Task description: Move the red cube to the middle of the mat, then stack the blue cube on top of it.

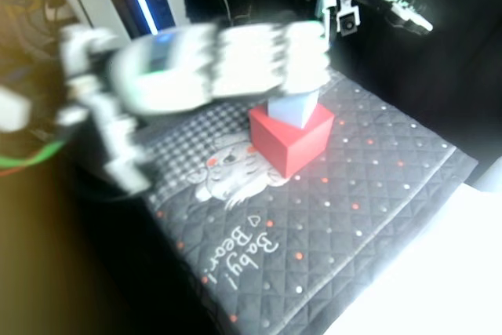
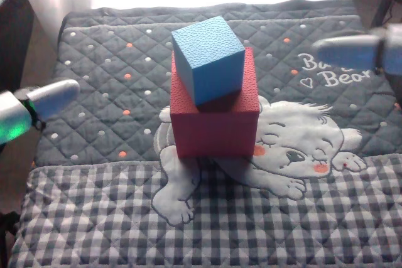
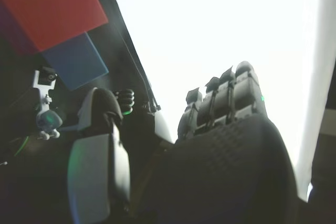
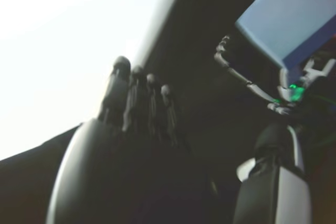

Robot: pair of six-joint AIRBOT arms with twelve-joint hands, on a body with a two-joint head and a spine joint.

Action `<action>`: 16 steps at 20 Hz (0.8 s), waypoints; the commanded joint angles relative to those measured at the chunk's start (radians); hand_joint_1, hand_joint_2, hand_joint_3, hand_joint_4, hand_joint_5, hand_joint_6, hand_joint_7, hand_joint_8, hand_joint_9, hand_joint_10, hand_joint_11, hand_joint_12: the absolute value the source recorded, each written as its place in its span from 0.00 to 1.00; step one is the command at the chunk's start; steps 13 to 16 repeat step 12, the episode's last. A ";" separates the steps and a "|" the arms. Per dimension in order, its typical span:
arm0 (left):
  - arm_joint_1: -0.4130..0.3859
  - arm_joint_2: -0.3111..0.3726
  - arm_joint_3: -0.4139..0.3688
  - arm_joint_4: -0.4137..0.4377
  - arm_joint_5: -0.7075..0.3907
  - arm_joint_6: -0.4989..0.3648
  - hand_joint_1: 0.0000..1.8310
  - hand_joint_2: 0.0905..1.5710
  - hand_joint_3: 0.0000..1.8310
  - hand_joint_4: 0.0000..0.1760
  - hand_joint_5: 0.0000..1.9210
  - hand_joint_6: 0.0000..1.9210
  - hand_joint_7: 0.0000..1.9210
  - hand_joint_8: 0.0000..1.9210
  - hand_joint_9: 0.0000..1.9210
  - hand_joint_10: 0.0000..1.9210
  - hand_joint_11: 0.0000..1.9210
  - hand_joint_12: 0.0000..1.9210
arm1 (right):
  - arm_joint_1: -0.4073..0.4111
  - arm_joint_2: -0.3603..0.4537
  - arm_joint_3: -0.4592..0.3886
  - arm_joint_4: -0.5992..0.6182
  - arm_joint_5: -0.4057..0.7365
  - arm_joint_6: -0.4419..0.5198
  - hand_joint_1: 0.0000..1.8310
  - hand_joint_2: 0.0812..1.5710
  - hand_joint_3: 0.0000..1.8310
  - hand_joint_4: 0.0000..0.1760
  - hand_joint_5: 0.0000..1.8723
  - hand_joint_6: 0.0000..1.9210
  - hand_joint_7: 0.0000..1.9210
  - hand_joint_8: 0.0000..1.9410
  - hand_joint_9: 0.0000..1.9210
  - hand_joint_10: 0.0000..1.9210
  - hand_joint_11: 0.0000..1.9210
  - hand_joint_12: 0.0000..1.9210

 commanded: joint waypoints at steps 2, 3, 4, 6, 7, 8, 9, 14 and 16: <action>0.004 0.012 -0.004 0.014 -0.150 -0.009 0.31 0.67 0.00 0.95 0.00 0.00 0.00 0.00 0.00 0.00 0.00 0.00 | -0.053 0.046 -0.030 0.066 0.201 -0.026 0.20 0.82 0.02 0.00 0.00 0.00 0.00 0.00 0.00 0.00 0.00 0.00; 0.011 0.016 -0.006 0.012 -0.158 -0.014 0.29 0.68 0.00 0.98 0.00 0.00 0.00 0.00 0.00 0.00 0.00 0.00 | -0.098 0.070 -0.043 0.092 0.210 -0.033 0.21 0.81 0.01 0.00 0.00 0.00 0.00 0.00 0.00 0.00 0.00 0.00; 0.020 0.019 -0.008 0.007 -0.172 -0.016 0.26 0.69 0.00 0.97 0.00 0.00 0.00 0.00 0.00 0.00 0.00 0.00 | -0.136 0.088 -0.059 0.137 0.211 -0.076 0.19 0.79 0.00 0.09 0.00 0.00 0.00 0.00 0.00 0.00 0.00 0.00; 0.030 0.019 -0.010 0.000 -0.200 -0.027 0.24 0.69 0.00 0.86 0.00 0.00 0.00 0.00 0.00 0.00 0.00 0.00 | -0.191 0.122 -0.097 0.217 0.242 -0.177 0.23 0.80 0.01 0.09 0.00 0.00 0.00 0.00 0.00 0.00 0.00 0.00; 0.034 0.019 -0.009 -0.002 -0.213 -0.040 0.26 0.70 0.00 0.98 0.00 0.00 0.00 0.00 0.00 0.00 0.00 0.00 | -0.259 0.156 -0.127 0.282 0.316 -0.224 0.25 0.80 0.00 0.41 0.00 0.00 0.00 0.00 0.00 0.00 0.00 0.00; 0.038 0.020 -0.009 -0.003 -0.222 -0.046 0.27 0.71 0.01 1.00 0.00 0.00 0.00 0.00 0.00 0.00 0.00 0.00 | -0.297 0.177 -0.145 0.317 0.360 -0.254 0.26 0.80 0.00 0.45 0.00 0.00 0.00 0.00 0.00 0.00 0.00 0.00; 0.039 0.022 -0.008 -0.003 -0.230 -0.054 0.27 0.71 0.01 1.00 0.00 0.00 0.00 0.00 0.00 0.00 0.00 0.00 | -0.332 0.199 -0.165 0.351 0.404 -0.286 0.26 0.80 0.00 0.45 0.00 0.00 0.00 0.00 0.00 0.00 0.00 0.00; 0.041 0.035 -0.009 -0.001 -0.251 -0.078 0.28 0.68 0.00 1.00 0.00 0.00 0.00 0.00 0.00 0.00 0.00 0.00 | -0.480 0.278 -0.242 0.452 0.613 -0.354 0.26 0.78 0.00 0.70 0.00 0.00 0.00 0.00 0.00 0.00 0.00 0.00; 0.041 0.035 -0.009 -0.001 -0.251 -0.078 0.28 0.68 0.00 1.00 0.00 0.00 0.00 0.00 0.00 0.00 0.00 0.00 | -0.480 0.278 -0.242 0.452 0.613 -0.354 0.26 0.78 0.00 0.70 0.00 0.00 0.00 0.00 0.00 0.00 0.00 0.00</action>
